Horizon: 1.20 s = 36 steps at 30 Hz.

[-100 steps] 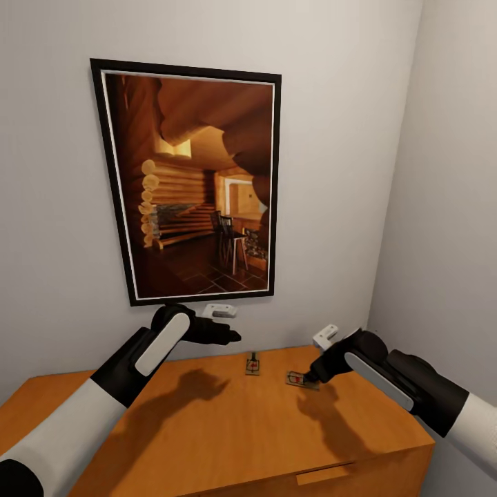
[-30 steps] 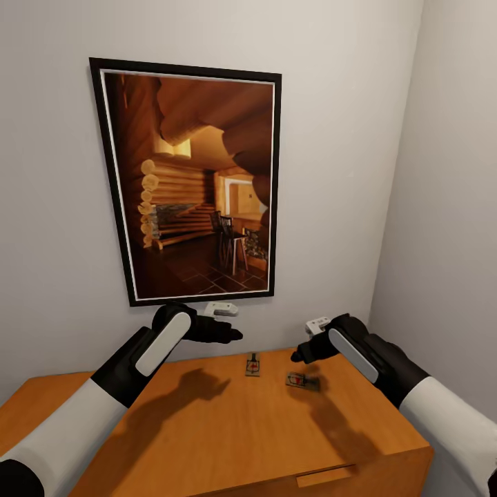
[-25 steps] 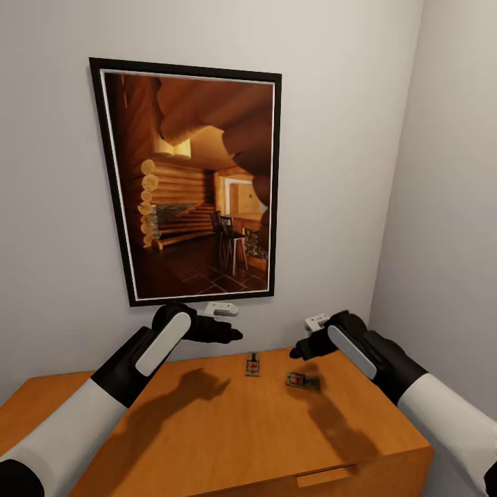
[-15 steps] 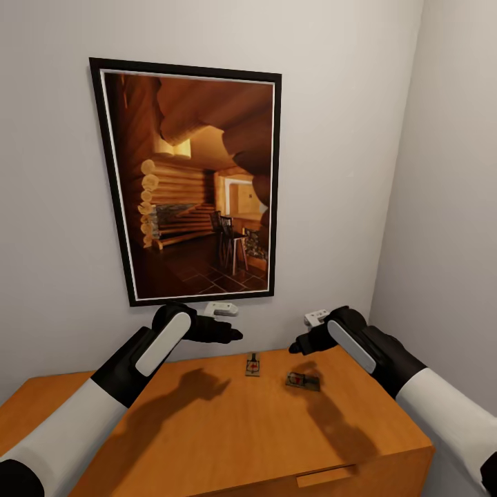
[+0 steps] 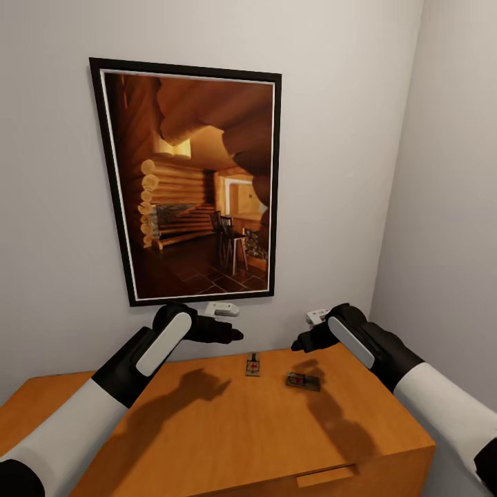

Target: Take the four mousetraps from the cabinet in the bathroom and place them on the bathroom floor. Make sure all four end up on the same floor surface, and ensure that at least two of them are either under or directly next to the same bathroom sink.

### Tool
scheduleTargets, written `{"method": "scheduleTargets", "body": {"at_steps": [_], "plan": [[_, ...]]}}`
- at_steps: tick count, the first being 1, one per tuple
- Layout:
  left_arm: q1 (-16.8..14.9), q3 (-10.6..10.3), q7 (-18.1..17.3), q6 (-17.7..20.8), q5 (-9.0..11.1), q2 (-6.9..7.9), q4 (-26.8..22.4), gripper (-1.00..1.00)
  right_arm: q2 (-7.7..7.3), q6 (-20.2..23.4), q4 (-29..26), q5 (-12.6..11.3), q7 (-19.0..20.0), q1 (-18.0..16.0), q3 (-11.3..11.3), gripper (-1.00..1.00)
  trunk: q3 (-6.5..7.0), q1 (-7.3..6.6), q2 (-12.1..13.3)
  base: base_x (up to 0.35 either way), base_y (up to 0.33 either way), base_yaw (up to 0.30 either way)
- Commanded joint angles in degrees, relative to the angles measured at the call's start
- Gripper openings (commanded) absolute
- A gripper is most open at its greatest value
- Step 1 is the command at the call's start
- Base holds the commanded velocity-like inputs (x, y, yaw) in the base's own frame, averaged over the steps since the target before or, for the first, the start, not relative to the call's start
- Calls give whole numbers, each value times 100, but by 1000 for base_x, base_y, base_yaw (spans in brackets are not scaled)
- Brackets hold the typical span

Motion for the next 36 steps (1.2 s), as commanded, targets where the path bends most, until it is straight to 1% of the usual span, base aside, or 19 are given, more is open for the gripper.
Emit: {"method": "scheduleTargets", "body": {"at_steps": [1, 13, 18, 24, 36], "plan": [[-8, -14, 60, 4, 61, 4, -6, 100, -4, 9, 4, -51, -47, -13, 20, 100, -9, 1, -7, 0, 0, 0], [-8, -15, 60, -3, 64, 2, -6, 100, -2, 9, -20, -50, -47, -31, 60, 100, -9, 1, -7, 0, 0, 0], [-8, -15, 60, -4, 65, 1, -6, 100, -14, 9, -180, -47, -47, -35, 76, 100, -9, 1, -7, 0, 0, 0], [-8, -15, 60, -4, 65, 1, -6, 100, -36, 9, -540, -23, -52, -38, 53, 100, -9, 1, -7, 0, 0, 0], [-8, -15, 60, -4, 59, 1, -6, 100, -62, 9, -756, 15, -55, -39, 59, 100, -9, 1, -7, 0, 0, 0]]}}
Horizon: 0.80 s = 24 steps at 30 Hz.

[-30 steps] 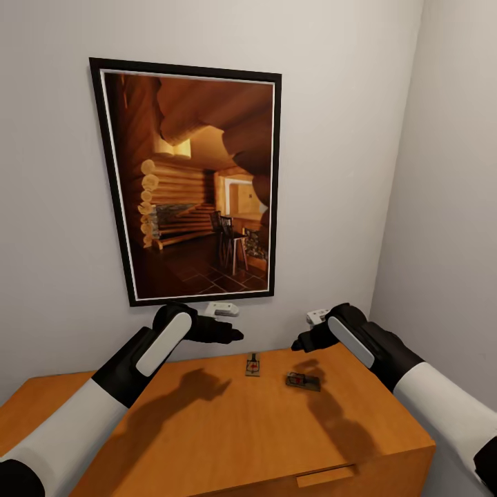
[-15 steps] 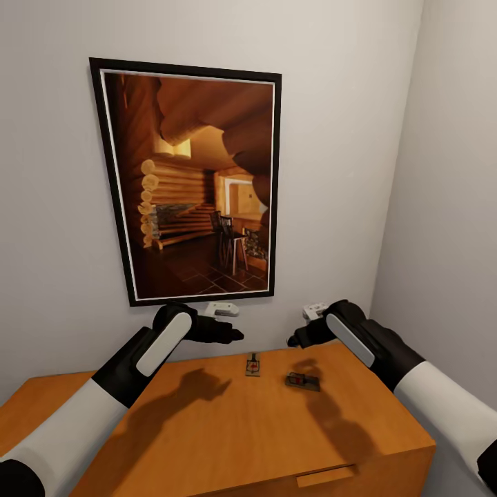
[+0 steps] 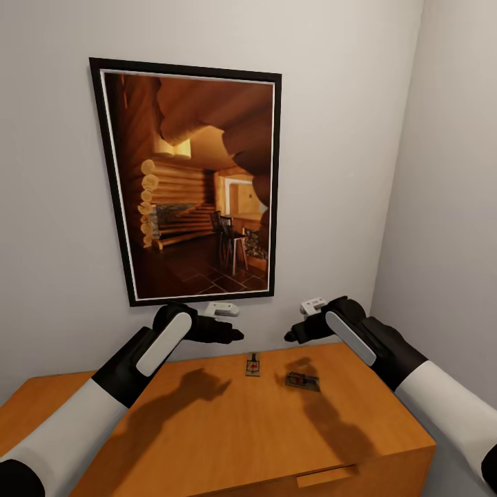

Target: Take the four mousetraps from the cabinet in the bathroom and place them on the bathroom floor. Make sure all four end up on the same floor surface, and ensure that at least two of them are either under or directly next to the same bathroom sink.

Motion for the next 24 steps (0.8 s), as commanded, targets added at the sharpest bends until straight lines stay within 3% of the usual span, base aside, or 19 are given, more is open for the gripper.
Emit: {"method": "scheduleTargets", "body": {"at_steps": [1, 10, 24], "plan": [[-8, -13, 60, 4, 61, 5, -6, 100, -7, 9, -12, -48, -48, -9, 18, 100, -9, 1, -7, 0, 0, 0], [-8, -9, 60, 4, 59, 5, -6, 100, -21, 9, -29, -44, -48, -9, 28, 100, -9, 1, -7, 0, 0, 13], [-8, -5, 60, -1, 57, 5, -6, 100, -30, 9, 7, -43, -48, -9, 31, 100, 3, 1, -7, 0, 0, 126]]}}
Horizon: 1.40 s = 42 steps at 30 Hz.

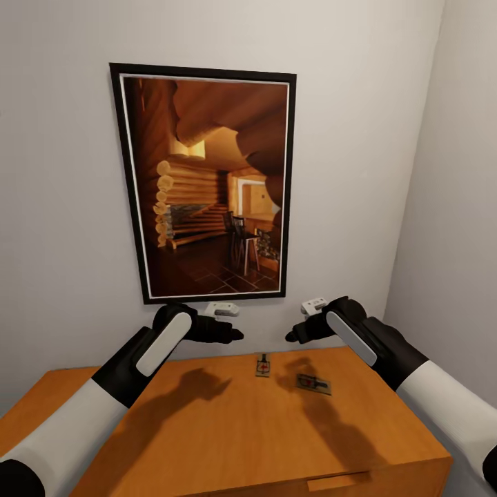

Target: Take the four mousetraps from the cabinet in the bathroom and place them on the bathroom floor. Make sure all four end up on the same floor surface, and ensure that at least two of them are either under or directly next to the same bathroom sink.

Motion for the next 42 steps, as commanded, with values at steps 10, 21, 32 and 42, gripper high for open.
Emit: {"method": "scheduleTargets", "body": {"at_steps": [10, 21, 32, 42], "plan": [[-8, -17, 60, 3, 60, 5, -6, 100, -6, 9, -1, -48, -48, -9, 16, 100, -9, 1, -7, 0, 0, 13], [-8, -22, 60, -6, 56, 5, -6, 100, -5, 9, 30, -41, -56, -9, 17, 100, 4, 1, -7, 0, 0, 59], [-8, -22, 64, -11, 57, 5, -6, 100, -6, 9, 35, -44, -56, -7, 17, 100, 49, 1, -7, 0, 0, 199], [-8, -22, 68, -21, 52, 5, -6, 100, -6, 9, 33, -49, -56, -8, 17, 100, 60, 1, -7, 0, -54, 54]]}}
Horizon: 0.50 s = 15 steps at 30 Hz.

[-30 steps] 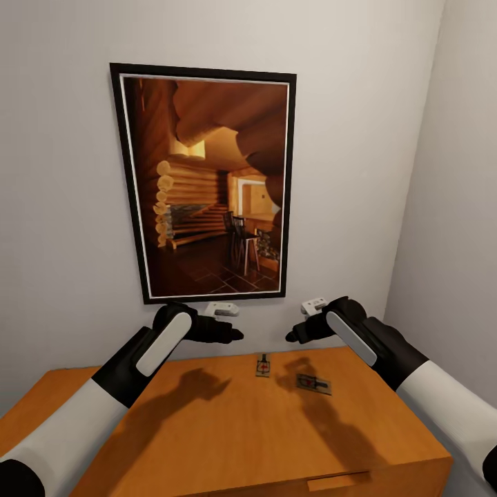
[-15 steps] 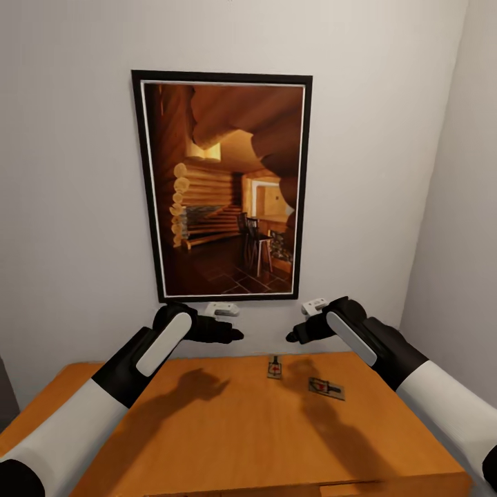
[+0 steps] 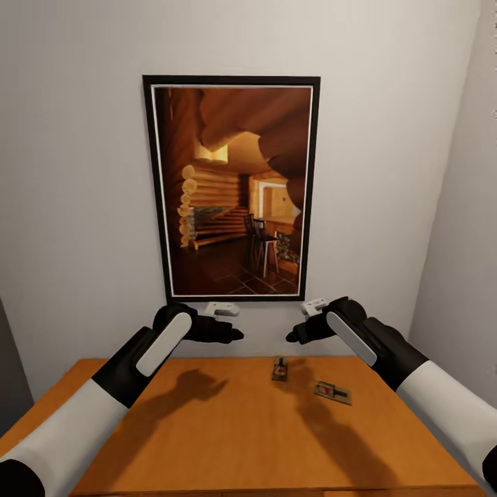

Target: Take the four mousetraps from the cabinet in the bathroom and place them on the bathroom floor. Make sure all four end up on the same floor surface, and ensure that at least two of them are either under or directly next to the same bathroom sink.

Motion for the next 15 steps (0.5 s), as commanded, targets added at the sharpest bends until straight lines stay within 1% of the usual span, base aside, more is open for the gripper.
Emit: {"method": "scheduleTargets", "body": {"at_steps": [1, 7, 15], "plan": [[-8, -14, 60, 4, 59, 4, -6, 100, -6, 8, -7, -51, -48, -8, 17, 100, -9, 1, -7, 0, -182, 16], [-8, -14, 60, 2, 59, 4, -6, 100, -6, 8, -7, -52, -48, -9, 17, 100, -8, 1, -7, 0, -223, 8], [-8, -14, 61, 1, 58, 4, -6, 100, -6, 8, -7, -51, -48, -8, 17, 100, -8, 1, -7, 0, -259, 2]]}}
